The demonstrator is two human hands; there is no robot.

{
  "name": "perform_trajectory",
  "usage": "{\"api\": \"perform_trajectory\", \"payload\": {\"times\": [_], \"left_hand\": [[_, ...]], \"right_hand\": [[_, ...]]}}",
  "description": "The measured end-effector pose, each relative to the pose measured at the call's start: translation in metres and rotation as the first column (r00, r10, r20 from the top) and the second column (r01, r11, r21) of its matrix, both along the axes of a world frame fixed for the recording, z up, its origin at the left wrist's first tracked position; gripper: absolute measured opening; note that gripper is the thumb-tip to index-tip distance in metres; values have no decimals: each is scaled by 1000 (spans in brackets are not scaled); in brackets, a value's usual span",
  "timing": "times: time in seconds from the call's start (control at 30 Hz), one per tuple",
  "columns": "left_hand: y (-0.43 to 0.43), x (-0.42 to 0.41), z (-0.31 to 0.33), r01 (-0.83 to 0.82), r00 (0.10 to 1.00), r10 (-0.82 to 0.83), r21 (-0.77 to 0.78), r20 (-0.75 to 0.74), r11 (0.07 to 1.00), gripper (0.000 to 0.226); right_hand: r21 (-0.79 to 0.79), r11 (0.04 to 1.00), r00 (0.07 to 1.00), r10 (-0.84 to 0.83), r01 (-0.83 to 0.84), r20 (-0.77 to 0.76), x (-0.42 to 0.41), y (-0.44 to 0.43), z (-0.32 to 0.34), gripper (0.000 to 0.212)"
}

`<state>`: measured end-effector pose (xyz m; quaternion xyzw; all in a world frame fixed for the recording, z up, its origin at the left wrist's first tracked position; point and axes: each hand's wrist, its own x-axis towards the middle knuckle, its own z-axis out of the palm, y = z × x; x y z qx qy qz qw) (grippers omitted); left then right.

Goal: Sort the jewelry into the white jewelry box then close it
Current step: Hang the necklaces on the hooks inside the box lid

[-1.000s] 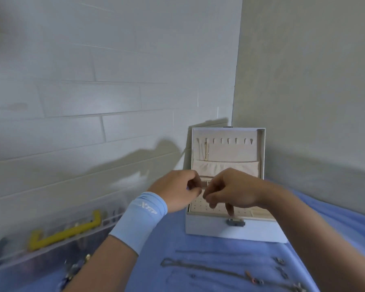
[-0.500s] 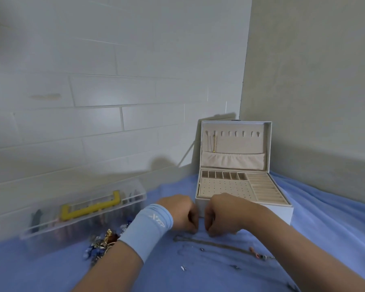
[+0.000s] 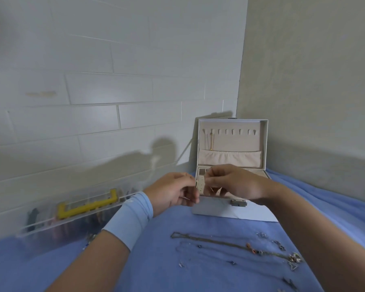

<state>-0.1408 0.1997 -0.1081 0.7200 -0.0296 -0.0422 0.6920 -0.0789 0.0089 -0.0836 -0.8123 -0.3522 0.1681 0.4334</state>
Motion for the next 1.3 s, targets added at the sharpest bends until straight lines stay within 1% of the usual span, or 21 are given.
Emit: {"api": "perform_trajectory", "payload": {"times": [0.07,0.13,0.23,0.3,0.37,0.47,0.53,0.57,0.63,0.73,0.83,0.9,0.93,0.97,1.0,1.07,1.13,1.17,1.2,1.23,1.3], "left_hand": [[-3,-1,3,7,1000,-7,-34,21,999,30],[-1,-1,4,-20,999,20,-1,37,1000,33],[2,2,8,-48,997,44,58,69,997,28],[3,3,10,-57,995,54,33,86,998,23],[-1,4,13,-29,997,37,-112,75,993,18],[-8,2,16,15,999,0,-370,41,929,21],[-12,2,18,25,999,-11,-413,37,911,26],[-12,2,20,17,999,0,-368,45,930,27],[-12,3,25,-23,996,38,-179,80,984,26],[-7,10,33,-82,988,63,133,140,988,14],[-5,23,47,-144,970,30,477,240,867,15],[-6,33,58,-166,960,-6,583,281,795,18],[-6,40,62,-168,957,-9,583,288,795,21],[-6,47,65,-157,958,-7,543,287,825,23],[-6,54,68,-133,961,-2,466,278,874,23],[-6,70,70,-76,970,17,233,243,969,23],[-8,87,72,-58,979,51,29,196,998,23],[-9,97,72,-82,979,83,-12,186,997,23],[-10,105,73,-125,974,123,-1,190,992,23],[-12,113,73,-189,963,172,60,208,980,23],[-14,129,73,-338,925,276,232,262,912,23]], "right_hand": [[114,993,995,19,-7,-101,0,0,0,20],[179,984,982,20,14,-188,0,-1,0,18],[182,982,982,-8,43,-189,1,-3,1,19],[167,985,986,-19,46,-164,-1,-3,2,20],[175,983,989,-26,52,-144,-3,-1,5,21],[240,967,991,-52,80,-121,-3,0,9,23],[267,959,992,-75,100,-100,-1,-2,12,26],[271,957,992,-84,106,-90,1,-4,14,27],[273,955,993,-100,113,-61,4,-9,18,27],[303,944,991,-128,132,-34,13,-16,27,23],[399,902,986,-141,163,-85,28,-22,38,27],[471,854,975,-171,219,-144,40,-24,45,25],[504,828,968,-184,247,-171,47,-25,48,23],[532,803,962,-194,268,-190,53,-25,51,22],[551,784,958,-205,284,-203,61,-26,54,23],[552,773,949,-245,314,-198,75,-27,57,23],[510,794,943,-303,330,-138,90,-28,58,19],[478,812,938,-333,335,-93,97,-29,57,17],[443,827,930,-366,346,-42,104,-29,57,17],[410,835,914,-405,366,8,111,-29,57,19],[372,825,866,-491,426,95,124,-28,55,18]]}}
